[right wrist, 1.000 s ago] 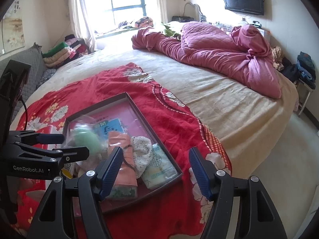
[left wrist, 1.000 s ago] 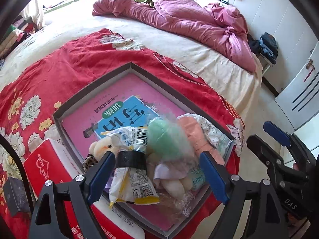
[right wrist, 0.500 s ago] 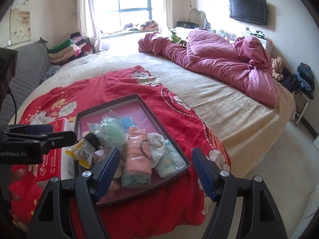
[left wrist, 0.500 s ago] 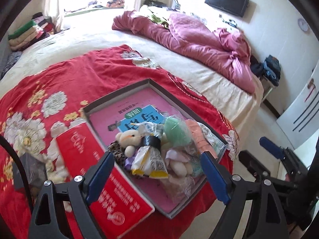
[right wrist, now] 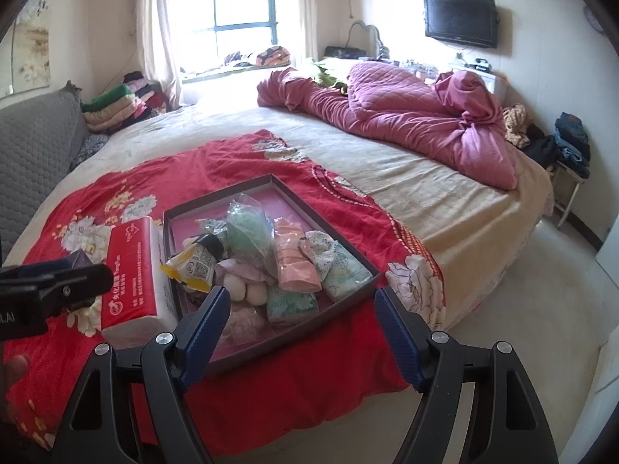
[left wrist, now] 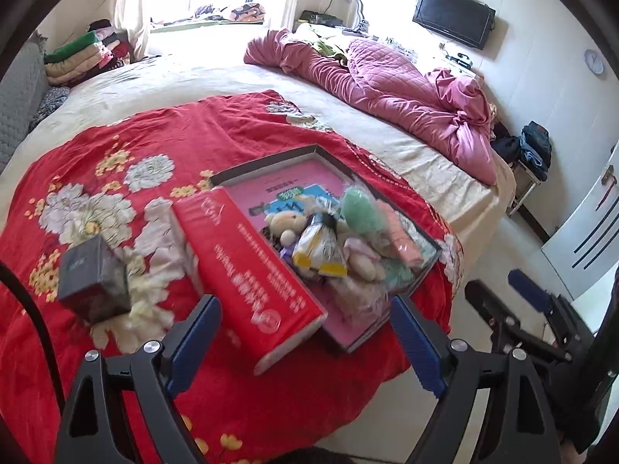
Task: Organize soft objects
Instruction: 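Pull both open tools back away from the tray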
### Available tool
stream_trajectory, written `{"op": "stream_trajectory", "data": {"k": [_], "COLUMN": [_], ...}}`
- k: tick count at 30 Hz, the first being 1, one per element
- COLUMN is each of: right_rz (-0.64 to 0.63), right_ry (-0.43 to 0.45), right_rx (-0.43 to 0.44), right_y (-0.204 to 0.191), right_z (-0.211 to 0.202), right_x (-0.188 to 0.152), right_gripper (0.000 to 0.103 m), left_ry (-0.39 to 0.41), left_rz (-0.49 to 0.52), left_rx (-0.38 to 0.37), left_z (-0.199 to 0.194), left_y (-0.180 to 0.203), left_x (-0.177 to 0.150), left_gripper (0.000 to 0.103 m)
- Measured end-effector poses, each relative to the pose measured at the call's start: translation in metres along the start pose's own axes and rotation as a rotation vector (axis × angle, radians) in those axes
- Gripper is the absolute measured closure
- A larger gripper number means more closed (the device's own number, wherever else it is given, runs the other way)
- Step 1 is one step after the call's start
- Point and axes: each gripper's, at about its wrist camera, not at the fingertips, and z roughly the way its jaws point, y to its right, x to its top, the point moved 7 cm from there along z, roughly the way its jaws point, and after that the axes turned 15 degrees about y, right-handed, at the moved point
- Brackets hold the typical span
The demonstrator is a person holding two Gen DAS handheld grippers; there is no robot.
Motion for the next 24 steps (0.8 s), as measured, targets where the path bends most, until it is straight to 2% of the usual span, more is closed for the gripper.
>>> {"op": "stream_trajectory", "data": {"k": [14, 24], "right_rz": [-0.059, -0.028], "right_ry": [0.019, 0.024], "right_rx": [0.019, 0.024], "right_y": [-0.039, -0.039], "right_z": [-0.049, -0.062], "right_x": [-0.019, -0.027], "right_gripper": [0.025, 0.025], "left_ry": [0.049, 0.036], "left_rz": [0.031, 0.047], "left_rx": [0.117, 0.135], "left_z": [-0.049, -0.056], "left_y": [-0.02, -0.02], "left_x": [-0.035, -0.054], "left_gripper": [0.015, 0.015]}}
